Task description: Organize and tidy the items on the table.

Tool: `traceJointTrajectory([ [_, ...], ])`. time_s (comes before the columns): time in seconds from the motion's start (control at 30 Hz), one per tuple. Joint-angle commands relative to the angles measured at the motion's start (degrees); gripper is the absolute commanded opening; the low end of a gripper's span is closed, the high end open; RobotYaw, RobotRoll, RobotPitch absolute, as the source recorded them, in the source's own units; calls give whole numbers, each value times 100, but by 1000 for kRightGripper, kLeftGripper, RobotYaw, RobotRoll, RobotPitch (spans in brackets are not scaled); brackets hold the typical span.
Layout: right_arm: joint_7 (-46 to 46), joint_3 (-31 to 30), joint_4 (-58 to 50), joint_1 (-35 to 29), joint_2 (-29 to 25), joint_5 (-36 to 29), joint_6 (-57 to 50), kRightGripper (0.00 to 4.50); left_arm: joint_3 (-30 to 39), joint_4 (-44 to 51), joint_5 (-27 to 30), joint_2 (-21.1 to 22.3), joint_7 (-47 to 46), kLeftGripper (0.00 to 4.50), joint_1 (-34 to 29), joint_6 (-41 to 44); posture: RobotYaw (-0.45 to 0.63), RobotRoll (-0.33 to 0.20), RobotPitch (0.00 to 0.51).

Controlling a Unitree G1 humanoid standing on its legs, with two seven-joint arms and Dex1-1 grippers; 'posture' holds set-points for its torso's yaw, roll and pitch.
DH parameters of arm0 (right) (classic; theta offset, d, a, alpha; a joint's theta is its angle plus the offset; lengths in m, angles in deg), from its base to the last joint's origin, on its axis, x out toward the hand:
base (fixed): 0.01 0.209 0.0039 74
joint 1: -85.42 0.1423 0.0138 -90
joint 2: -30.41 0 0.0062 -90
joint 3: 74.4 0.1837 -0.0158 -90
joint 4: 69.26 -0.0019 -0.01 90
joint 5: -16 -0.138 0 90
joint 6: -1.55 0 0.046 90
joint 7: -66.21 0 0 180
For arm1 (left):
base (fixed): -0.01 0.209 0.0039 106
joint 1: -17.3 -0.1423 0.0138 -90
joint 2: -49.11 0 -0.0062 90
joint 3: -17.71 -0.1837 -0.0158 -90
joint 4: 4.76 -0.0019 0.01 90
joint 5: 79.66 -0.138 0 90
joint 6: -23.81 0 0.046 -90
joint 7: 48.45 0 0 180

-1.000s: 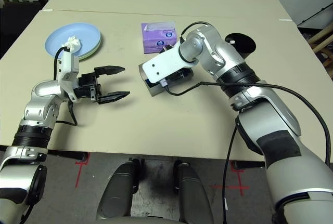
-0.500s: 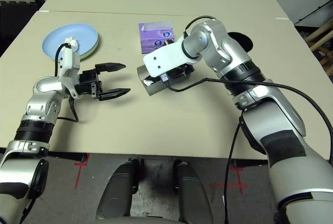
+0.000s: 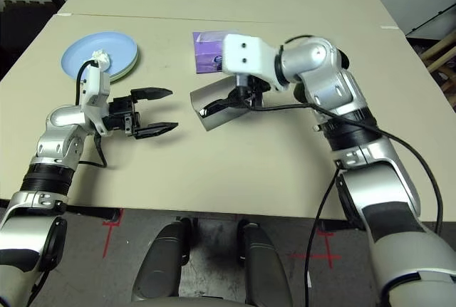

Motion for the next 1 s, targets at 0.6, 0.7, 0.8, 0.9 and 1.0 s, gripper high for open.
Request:
traceJointTrajectory([
  [0.6, 1425, 1660, 244, -2227, 616, -1827, 1511, 4468, -115, -506, -191, -25, 136, 4500, 282, -251, 112, 0, 213],
  [0.7, 1274, 1699, 396, -2351, 499, -1984, 1604, 4468, -95, -509, -245, -29, 15, 4500, 280, -328, 114, 0, 215],
  [0.8, 1090, 1717, 485, -2475, 365, -2109, 1704, 4468, -75, -458, -240, -24, -56, 4500, 251, -298, 122, 0, 219],
  [0.9, 860, 1690, 631, -2579, 219, -2135, 1868, 4468, -55, -408, -234, -9, -126, 4500, 208, -282, 130, 0, 223],
  [1.0, 717, 1665, 798, -2603, 126, -2118, 2090, 4468, -30, -399, -246, 30, -199, 4500, 184, -301, 136, 0, 222],
])
